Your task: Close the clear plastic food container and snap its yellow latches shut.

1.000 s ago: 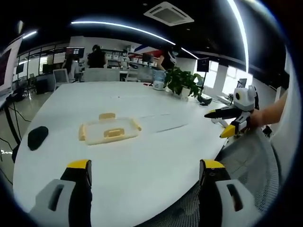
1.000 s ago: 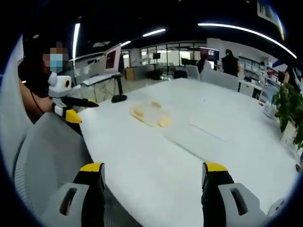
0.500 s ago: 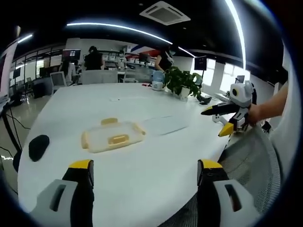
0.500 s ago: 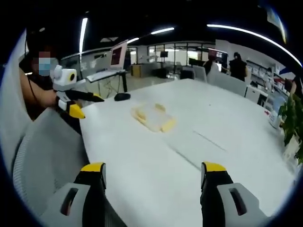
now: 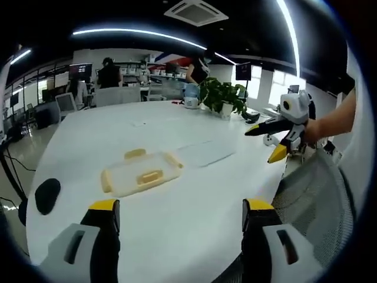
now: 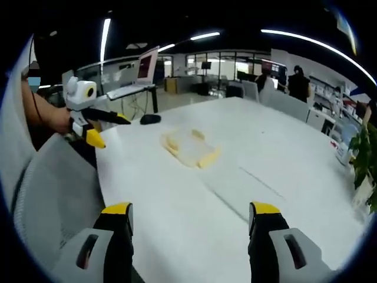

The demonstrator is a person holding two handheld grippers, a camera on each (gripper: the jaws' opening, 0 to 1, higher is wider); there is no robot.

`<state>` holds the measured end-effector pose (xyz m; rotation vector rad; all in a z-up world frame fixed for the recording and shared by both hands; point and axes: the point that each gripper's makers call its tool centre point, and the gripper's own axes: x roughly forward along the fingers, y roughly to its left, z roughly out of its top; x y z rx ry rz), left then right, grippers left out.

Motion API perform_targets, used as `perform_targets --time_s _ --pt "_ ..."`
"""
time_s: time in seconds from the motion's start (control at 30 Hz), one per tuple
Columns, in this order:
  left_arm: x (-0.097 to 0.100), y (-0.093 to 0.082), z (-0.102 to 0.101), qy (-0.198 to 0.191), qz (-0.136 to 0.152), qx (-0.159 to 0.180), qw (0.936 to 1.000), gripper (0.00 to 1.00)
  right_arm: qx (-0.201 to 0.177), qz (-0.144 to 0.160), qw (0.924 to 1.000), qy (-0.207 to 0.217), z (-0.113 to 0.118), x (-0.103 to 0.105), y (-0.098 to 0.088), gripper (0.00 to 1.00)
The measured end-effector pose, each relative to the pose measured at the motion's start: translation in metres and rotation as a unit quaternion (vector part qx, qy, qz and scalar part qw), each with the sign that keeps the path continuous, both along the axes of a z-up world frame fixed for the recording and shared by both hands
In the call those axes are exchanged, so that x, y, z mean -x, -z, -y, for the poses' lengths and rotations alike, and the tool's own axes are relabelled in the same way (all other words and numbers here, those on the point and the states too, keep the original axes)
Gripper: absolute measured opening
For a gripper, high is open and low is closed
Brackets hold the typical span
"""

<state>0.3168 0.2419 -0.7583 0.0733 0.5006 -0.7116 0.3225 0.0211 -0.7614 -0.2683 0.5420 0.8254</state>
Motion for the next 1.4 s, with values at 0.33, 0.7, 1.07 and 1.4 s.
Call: perform_targets --time_s 0.33,0.7,1.07,1.4 --pt "-0.010 0.010 -0.006 0.012 -0.006 -0.019 0.9997 0.86 -0.001 -0.009 0.9999 -0.009 -0.005 -0.013 0.005 0.79" --pt "-0.019 0.020 -0.010 0.029 -0.014 -0.037 0.9988 0.85 0.009 -0.011 0.9996 -0.024 -0.014 -0.027 0.007 0.78" --pt "-0.041 0.017 -0.014 0.041 -0.011 -0.039 0.9983 0.83 0.017 -0.012 0.9991 -0.037 -0.026 -0.044 0.010 0.77" --pt "-0.056 0.020 -0.024 0.048 -0.009 -0.056 0.9972 0.81 0.023 -0.013 0.9985 -0.049 -0.033 -0.060 0.009 0.74"
